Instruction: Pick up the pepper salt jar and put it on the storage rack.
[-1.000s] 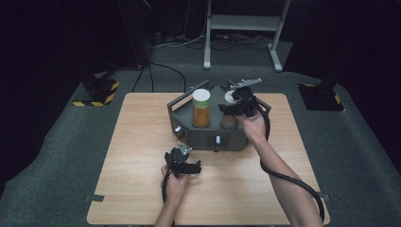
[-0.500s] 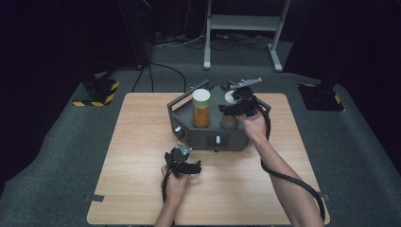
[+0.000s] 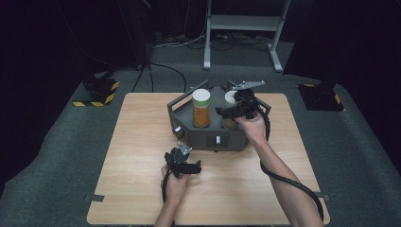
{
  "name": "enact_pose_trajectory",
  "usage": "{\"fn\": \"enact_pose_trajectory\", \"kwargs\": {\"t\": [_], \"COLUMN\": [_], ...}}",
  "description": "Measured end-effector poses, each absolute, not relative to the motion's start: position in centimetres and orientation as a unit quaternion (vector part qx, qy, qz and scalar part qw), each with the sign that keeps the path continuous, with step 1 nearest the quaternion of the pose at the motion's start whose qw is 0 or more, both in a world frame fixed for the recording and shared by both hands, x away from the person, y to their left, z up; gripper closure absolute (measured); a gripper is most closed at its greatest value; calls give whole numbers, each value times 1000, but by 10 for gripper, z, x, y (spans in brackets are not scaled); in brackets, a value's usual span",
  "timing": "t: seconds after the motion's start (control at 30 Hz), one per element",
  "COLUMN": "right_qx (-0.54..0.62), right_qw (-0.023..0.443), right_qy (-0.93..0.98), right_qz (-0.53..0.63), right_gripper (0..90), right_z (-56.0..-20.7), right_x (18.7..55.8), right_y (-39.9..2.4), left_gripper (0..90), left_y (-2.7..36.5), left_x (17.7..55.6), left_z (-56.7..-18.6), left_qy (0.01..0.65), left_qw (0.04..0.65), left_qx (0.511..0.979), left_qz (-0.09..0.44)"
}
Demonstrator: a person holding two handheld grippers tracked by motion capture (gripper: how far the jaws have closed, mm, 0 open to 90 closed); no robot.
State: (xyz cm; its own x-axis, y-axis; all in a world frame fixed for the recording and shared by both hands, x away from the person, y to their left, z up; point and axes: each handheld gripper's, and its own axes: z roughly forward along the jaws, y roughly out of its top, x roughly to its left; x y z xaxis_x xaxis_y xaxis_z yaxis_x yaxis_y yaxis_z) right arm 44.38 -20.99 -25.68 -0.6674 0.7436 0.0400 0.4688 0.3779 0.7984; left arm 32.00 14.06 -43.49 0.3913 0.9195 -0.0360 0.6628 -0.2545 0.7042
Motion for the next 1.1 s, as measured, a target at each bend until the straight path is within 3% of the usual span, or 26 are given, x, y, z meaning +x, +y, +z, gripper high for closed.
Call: {"fn": "enact_pose_trajectory", "kwargs": {"t": [1.1], "right_qx": [364], "right_qw": [169], "right_qy": [809], "right_qz": [431], "right_gripper": [70], "right_z": [-262], "right_x": [421], "right_y": [-237], "left_gripper": [37], "left_y": [141], "left_x": [320], "left_z": [-435], "left_qy": [515], "left_qw": [326], "left_qx": [768], "left_qz": [196]}}
